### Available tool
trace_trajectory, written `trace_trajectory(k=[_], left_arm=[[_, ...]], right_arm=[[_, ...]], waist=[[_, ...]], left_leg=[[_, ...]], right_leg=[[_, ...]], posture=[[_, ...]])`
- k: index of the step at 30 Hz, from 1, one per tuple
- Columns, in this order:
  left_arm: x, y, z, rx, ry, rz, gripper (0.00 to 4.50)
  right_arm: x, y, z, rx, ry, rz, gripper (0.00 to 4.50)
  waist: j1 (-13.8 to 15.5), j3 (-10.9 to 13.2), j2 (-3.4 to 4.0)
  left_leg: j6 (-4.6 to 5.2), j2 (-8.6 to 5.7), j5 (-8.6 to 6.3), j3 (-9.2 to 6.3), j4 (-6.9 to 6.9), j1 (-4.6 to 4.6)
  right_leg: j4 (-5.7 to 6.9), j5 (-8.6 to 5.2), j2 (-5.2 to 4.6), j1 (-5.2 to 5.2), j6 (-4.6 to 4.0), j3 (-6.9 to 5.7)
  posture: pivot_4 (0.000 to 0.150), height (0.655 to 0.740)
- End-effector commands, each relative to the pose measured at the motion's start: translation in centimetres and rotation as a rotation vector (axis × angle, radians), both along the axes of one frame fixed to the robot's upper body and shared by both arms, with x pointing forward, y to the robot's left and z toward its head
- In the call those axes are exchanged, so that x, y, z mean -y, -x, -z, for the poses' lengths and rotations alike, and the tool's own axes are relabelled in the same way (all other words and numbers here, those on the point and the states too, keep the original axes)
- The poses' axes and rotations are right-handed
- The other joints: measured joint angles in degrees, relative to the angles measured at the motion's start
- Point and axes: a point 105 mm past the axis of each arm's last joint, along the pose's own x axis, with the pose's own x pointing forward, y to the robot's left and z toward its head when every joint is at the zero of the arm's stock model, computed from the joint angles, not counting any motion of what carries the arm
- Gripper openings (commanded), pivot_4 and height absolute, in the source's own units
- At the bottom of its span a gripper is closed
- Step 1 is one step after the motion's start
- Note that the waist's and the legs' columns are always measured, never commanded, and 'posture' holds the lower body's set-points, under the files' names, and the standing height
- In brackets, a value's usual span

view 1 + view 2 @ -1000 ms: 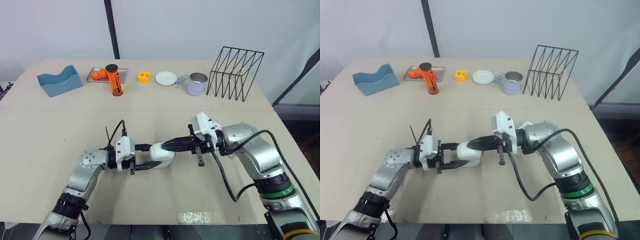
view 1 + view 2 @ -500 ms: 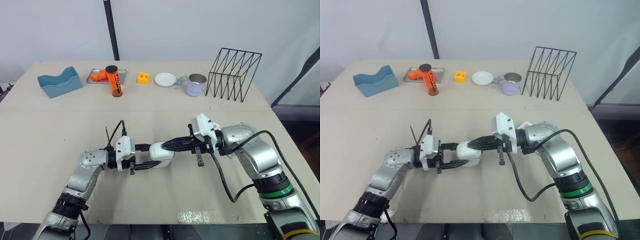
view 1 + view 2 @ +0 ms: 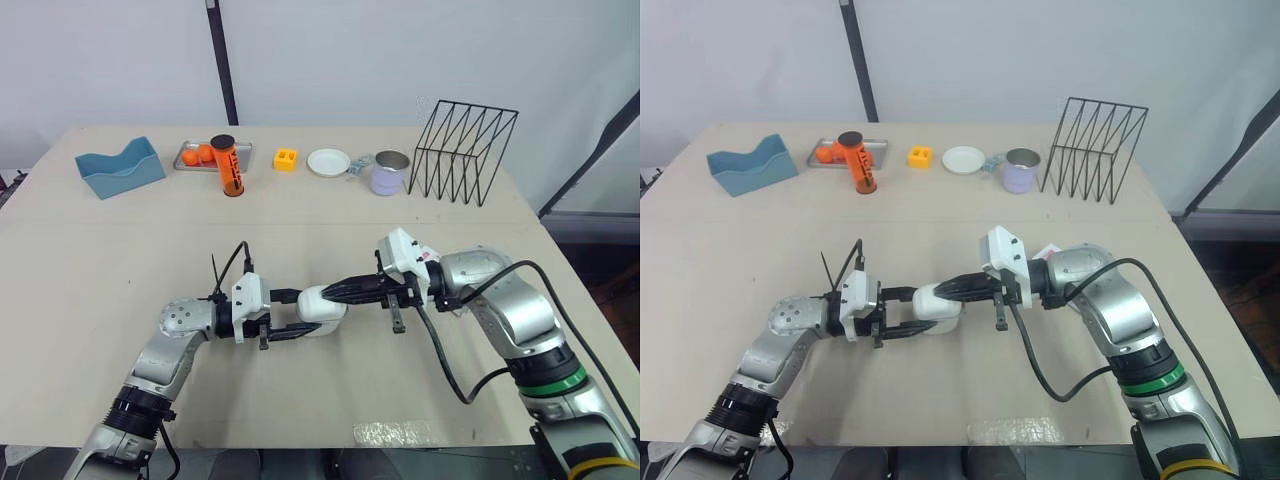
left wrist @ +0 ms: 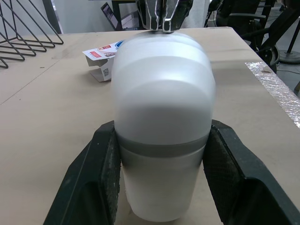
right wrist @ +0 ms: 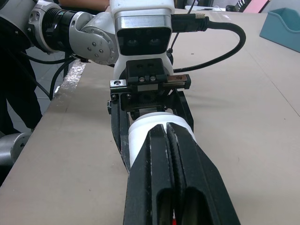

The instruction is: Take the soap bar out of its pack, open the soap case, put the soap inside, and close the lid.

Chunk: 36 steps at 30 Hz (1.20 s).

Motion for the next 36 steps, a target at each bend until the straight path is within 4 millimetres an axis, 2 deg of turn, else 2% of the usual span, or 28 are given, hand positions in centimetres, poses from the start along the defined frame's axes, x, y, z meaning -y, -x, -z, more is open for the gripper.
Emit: trace_trajectory(k=[1, 7, 14, 18, 22, 24, 25, 26, 27, 28, 29, 30, 31, 33, 34, 36], left_arm=[[0.0, 0.0, -1.3, 0.047, 0.028, 0.005, 1.94], [-0.2, -0.1, -1.3, 0.051, 0.023, 0.001, 1.94], [-0.3, -0.1, -1.2, 0.05, 0.021, 0.0, 1.94], [-0.3, 0.0, -1.2, 0.048, 0.021, 0.0, 1.94], [-0.3, -0.1, -1.3, 0.035, 0.032, -0.004, 1.94], [-0.3, -0.1, -1.4, 0.03, 0.033, -0.003, 1.94], [-0.4, -0.2, -1.4, 0.029, 0.033, -0.003, 1.94], [-0.4, -0.2, -1.5, 0.028, 0.034, -0.005, 1.94], [-0.5, -0.2, -1.5, 0.027, 0.034, -0.007, 1.94], [-0.5, -0.3, -1.6, 0.026, 0.035, -0.008, 1.94], [-0.5, -0.3, -1.6, 0.024, 0.035, -0.009, 1.94], [-0.6, -0.3, -1.6, 0.022, 0.036, -0.01, 1.94], [-0.6, -0.3, -1.6, 0.02, 0.037, -0.011, 1.94], [-0.6, -0.2, -1.6, 0.015, 0.038, -0.011, 1.94], [-0.6, -0.2, -1.6, 0.013, 0.038, -0.012, 1.94], [-0.6, -0.2, -1.7, 0.01, 0.04, -0.012, 1.94]], right_arm=[[0.7, -0.4, 3.4, -0.129, 0.087, 0.059, 0.08], [1.8, -1.2, -1.0, -0.074, -0.061, 0.063, 0.08], [3.2, -1.6, -4.0, 0.015, -0.169, 0.087, 0.08], [4.0, -1.4, -4.0, 0.07, -0.186, 0.101, 0.08], [4.7, -1.1, -2.6, 0.066, -0.194, 0.105, 0.08], [5.1, -0.8, -1.9, 0.071, -0.19, 0.099, 0.57], [5.2, -0.6, -1.6, 0.081, -0.186, 0.089, 0.66], [5.3, -0.5, -1.4, 0.088, -0.183, 0.083, 1.21], [5.4, -0.4, -1.2, 0.09, -0.18, 0.078, 1.5], [5.4, -0.3, -1.1, 0.091, -0.178, 0.075, 1.5], [5.5, -0.2, -1.0, 0.091, -0.178, 0.071, 2.19], [5.6, -0.1, -0.9, 0.094, -0.177, 0.067, 2.39], [5.6, -0.1, -0.9, 0.099, -0.177, 0.064, 3.01], [5.7, -0.1, -0.8, 0.11, -0.175, 0.057, 3.71], [5.8, -0.1, -0.7, 0.117, -0.173, 0.055, 4.27], [5.9, 0.0, -0.5, 0.118, -0.174, 0.051, 4.4]], waist=[[0.0, 0.0, 0.0], [0.0, 0.1, -0.04], [0.1, 0.2, 0.02], [0.1, 0.2, 0.02], [0.1, 0.2, 0.03], [0.1, 0.2, 0.03], [0.1, 0.2, 0.04], [0.1, 0.2, 0.05], [0.1, 0.2, 0.05], [0.1, 0.2, 0.06], [0.1, 0.2, 0.06], [0.1, 0.2, 0.06], [0.1, 0.2, 0.06], [0.1, 0.2, 0.06], [0.1, 0.2, 0.06], [0.1, 0.2, 0.06]], left_leg=[[0.0, 0.0, 0.0, 0.0, 0.0, 0.0], [0.0, 0.01, 0.0, 0.03, 0.0, -0.01], [0.01, -0.02, -0.01, 0.0, 0.03, -0.62], [0.01, -0.05, 0.0, -0.02, 0.07, -0.82], [0.01, -0.06, 0.0, -0.02, 0.06, -0.82], [0.01, -0.06, 0.0, -0.01, 0.07, -0.82], [0.01, -0.06, 0.0, -0.01, 0.07, -0.82], [0.01, -0.06, 0.0, -0.02, 0.07, -0.82], [0.01, -0.06, 0.0, -0.01, 0.06, -0.82], [0.01, -0.06, 0.0, -0.01, 0.07, -0.82], [0.01, -0.06, 0.0, -0.01, 0.07, -0.82], [0.01, -0.05, 0.0, -0.01, 0.07, -0.82], [0.01, -0.05, 0.0, -0.01, 0.07, -0.82], [0.01, -0.06, 0.0, -0.01, 0.07, -0.82], [0.01, -0.06, 0.0, -0.01, 0.07, -0.82], [0.01, -0.06, 0.0, -0.01, 0.07, -0.82]], right_leg=[[0.0, 0.0, 0.0, 0.0, 0.0, 0.0], [-0.01, -0.01, 0.01, 0.0, 0.0, 0.03], [-0.1, 0.0, -0.02, -0.48, 0.01, -0.02], [-0.09, 0.06, -0.07, -0.62, -0.02, -0.03], [-0.1, 0.03, -0.07, -0.62, 0.02, -0.04], [-0.1, 0.03, -0.06, -0.62, 0.02, -0.03], [-0.1, 0.03, -0.06, -0.62, 0.02, -0.03], [-0.1, 0.03, -0.06, -0.62, 0.02, -0.04], [-0.1, 0.03, -0.06, -0.63, 0.02, -0.03], [-0.1, 0.03, -0.06, -0.63, 0.03, -0.03], [-0.1, 0.03, -0.06, -0.63, 0.02, -0.03], [-0.1, 0.03, -0.05, -0.63, 0.02, -0.03], [-0.1, 0.03, -0.06, -0.62, 0.02, -0.04], [-0.1, 0.03, -0.06, -0.62, 0.02, -0.03], [-0.1, 0.03, -0.06, -0.62, 0.02, -0.03], [-0.1, 0.03, -0.06, -0.63, 0.03, -0.03]], posture=[[0.15, 0.74], [0.15, 0.74], [0.15, 0.74], [0.15, 0.74], [0.15, 0.74], [0.15, 0.74], [0.15, 0.74], [0.15, 0.74], [0.15, 0.74], [0.15, 0.74], [0.15, 0.74], [0.15, 0.74], [0.15, 0.74], [0.15, 0.74], [0.15, 0.74], [0.15, 0.74]])
